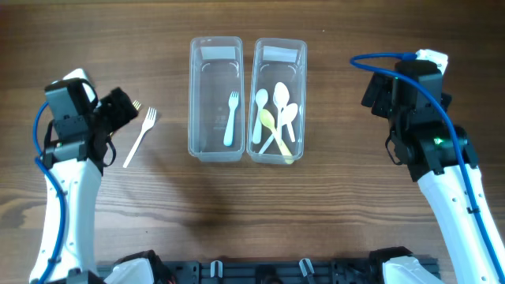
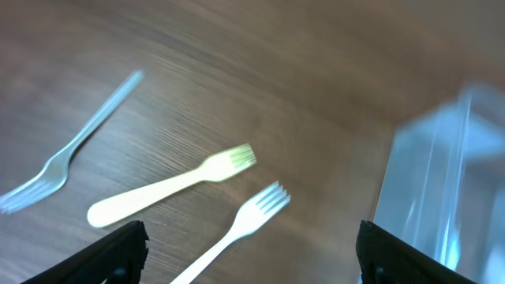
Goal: Pack container
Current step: 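Grasp the white fork with the left gripper and lift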
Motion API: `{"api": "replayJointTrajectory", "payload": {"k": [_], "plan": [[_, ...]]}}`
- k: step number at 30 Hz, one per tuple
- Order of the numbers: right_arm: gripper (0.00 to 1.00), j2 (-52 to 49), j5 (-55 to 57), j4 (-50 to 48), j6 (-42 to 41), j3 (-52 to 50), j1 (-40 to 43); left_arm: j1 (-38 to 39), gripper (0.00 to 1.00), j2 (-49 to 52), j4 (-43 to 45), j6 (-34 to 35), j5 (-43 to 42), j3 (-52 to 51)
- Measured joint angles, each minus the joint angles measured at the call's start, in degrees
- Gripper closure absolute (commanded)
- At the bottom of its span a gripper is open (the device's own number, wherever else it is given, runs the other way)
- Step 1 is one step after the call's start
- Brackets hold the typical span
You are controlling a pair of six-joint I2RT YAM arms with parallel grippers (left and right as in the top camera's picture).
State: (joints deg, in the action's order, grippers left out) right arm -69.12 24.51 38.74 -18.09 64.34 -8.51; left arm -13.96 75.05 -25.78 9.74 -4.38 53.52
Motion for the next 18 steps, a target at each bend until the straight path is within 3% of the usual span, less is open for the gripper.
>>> {"api": "replayJointTrajectory", "payload": {"k": [3, 4, 7, 10, 12, 18], "plan": [[0.00, 0.0, 0.0, 0.0, 0.0, 0.0, 0.0, 0.4, 0.39, 3.3, -0.7, -9.5, -2.8, 0.0], [0.00, 0.0, 0.0, 0.0, 0.0, 0.0, 0.0, 0.7, 0.40, 5.0, -1.1, -12.2, -3.3, 0.0], [0.00, 0.0, 0.0, 0.0, 0.0, 0.0, 0.0, 1.8, 0.33, 10.4, -2.4, -20.1, -3.7, 0.0], [0.01, 0.0, 0.0, 0.0, 0.0, 0.0, 0.0, 2.4, 0.32, 14.9, -3.3, -24.3, -3.7, 0.0], [0.00, 0.0, 0.0, 0.0, 0.0, 0.0, 0.0, 2.4, 0.25, 16.5, -3.8, -26.2, -3.7, 0.0], [0.00, 0.0, 0.0, 0.0, 0.0, 0.0, 0.0, 2.4, 0.27, 17.3, -4.2, -33.1, -3.7, 0.0]]}}
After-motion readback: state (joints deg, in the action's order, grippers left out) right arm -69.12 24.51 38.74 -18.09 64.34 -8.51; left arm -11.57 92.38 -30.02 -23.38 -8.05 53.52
